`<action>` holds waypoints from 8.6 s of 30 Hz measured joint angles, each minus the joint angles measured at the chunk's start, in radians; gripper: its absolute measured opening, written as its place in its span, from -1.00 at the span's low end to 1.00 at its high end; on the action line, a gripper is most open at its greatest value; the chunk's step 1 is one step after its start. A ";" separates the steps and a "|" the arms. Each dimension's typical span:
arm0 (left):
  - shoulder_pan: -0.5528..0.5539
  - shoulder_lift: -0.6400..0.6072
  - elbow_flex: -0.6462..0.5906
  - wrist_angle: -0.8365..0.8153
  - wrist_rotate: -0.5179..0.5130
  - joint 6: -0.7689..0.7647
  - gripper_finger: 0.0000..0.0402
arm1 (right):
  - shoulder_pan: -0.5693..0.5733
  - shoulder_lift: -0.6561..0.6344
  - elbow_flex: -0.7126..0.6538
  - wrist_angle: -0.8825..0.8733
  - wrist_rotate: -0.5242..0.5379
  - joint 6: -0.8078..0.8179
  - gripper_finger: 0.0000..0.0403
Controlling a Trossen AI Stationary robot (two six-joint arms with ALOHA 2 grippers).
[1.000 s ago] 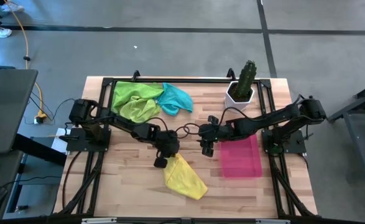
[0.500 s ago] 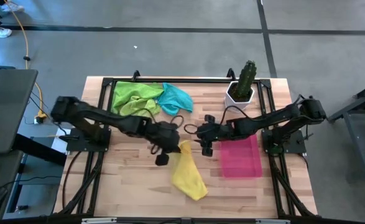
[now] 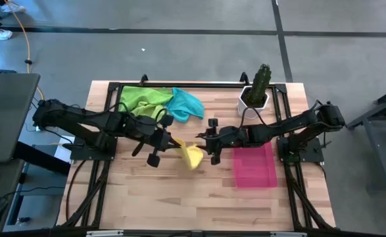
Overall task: Roll microfiber towels into tight, uniform cylinder then place into a basket
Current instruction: Fold the yellow microfiber towel
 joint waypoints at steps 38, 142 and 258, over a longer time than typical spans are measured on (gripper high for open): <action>-0.042 0.093 0.000 -0.131 -0.193 0.221 -1.00 | 0.063 -0.084 -0.001 0.005 -0.023 0.061 -0.18; -0.034 0.403 -0.005 0.129 -0.358 -0.396 -0.27 | 0.011 -0.322 0.001 -0.192 0.335 0.245 -1.00; 0.121 0.144 0.332 -0.517 -1.042 -0.053 -1.00 | -0.171 -0.319 -0.001 -0.128 0.189 0.338 -1.00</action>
